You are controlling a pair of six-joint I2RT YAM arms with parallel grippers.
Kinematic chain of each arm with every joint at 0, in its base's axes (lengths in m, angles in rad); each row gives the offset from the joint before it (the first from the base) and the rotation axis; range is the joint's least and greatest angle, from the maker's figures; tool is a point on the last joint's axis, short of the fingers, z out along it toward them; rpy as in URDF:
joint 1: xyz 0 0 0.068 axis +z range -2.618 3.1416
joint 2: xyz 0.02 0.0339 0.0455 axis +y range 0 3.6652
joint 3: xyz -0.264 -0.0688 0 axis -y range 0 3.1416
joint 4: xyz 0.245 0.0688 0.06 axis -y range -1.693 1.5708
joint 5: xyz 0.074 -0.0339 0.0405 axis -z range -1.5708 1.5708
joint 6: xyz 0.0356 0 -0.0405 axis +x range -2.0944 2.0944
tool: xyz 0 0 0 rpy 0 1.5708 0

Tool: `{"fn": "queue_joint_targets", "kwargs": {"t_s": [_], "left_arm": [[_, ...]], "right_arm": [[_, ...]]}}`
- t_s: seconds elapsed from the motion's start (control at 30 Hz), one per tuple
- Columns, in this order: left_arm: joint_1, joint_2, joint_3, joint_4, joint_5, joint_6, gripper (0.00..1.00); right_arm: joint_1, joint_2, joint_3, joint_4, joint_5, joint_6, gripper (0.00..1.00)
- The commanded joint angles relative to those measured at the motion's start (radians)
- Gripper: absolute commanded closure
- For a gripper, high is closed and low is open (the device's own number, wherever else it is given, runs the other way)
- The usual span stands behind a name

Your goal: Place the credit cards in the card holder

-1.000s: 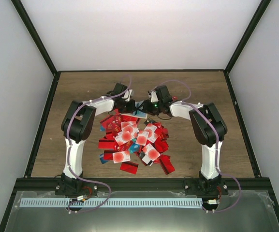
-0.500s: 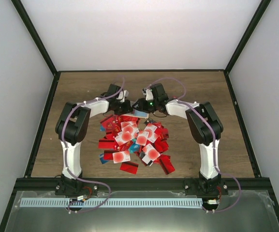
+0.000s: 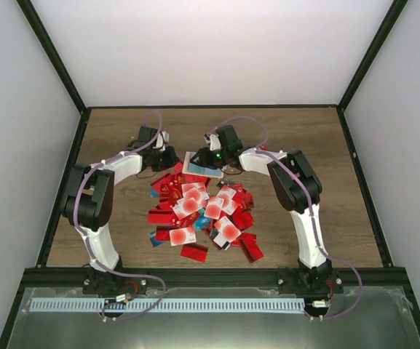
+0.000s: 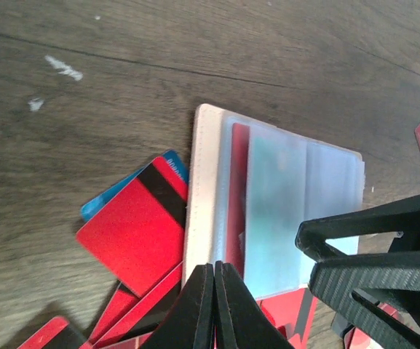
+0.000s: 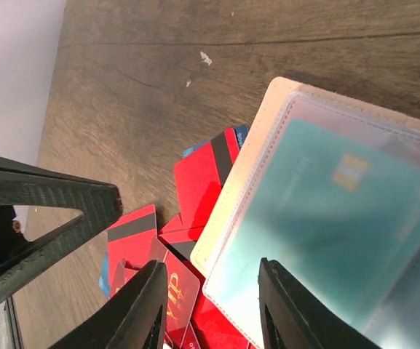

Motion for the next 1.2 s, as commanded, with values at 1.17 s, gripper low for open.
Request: {"fn": "queue_joint_targets", "kwargs": {"t_s": [1.17], "left_arm": [[-0.351,-0.514,-0.435,-0.037,-0.08,0.002,0.8]], "right_arm": [[0.01,-0.759,-0.758,-0.043,0.043,0.038,0.49]]}}
